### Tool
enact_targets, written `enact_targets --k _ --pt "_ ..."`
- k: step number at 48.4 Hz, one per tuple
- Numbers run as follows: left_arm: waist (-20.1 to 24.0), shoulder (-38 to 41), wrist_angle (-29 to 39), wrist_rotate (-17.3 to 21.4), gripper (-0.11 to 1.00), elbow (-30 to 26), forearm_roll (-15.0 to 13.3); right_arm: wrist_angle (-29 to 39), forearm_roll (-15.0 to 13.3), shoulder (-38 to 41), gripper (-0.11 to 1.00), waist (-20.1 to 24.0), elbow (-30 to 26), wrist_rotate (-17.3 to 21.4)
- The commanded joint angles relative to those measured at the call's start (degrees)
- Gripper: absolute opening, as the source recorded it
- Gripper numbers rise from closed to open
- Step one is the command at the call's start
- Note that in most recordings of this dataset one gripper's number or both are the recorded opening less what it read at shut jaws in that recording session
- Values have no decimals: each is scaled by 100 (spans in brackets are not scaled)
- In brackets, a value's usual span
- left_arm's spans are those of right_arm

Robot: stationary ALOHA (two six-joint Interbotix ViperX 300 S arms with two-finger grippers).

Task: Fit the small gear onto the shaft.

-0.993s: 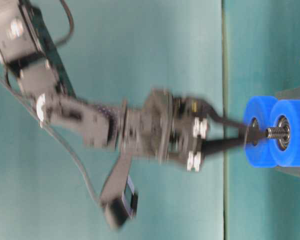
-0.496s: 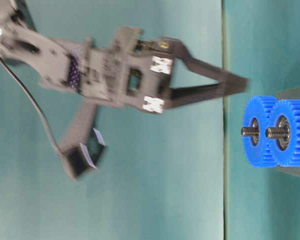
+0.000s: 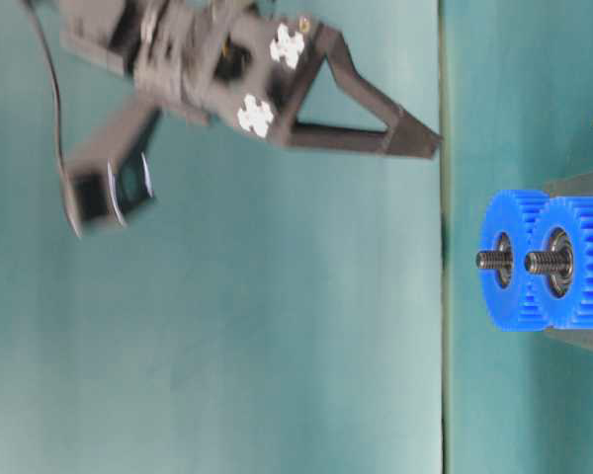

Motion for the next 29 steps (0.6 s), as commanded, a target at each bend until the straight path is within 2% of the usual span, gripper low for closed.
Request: enact_targets --k 1,13,29 --pt "9 18 -44 0 0 -141 9 -422 -9 -387 -2 0 290 70" --pt "9 18 -53 -9 0 -132 9 -914 -9 -650 -2 9 905 44" --pt "9 26 -62 -18 0 -114 9 -1134 -9 -633 -2 53 976 35"
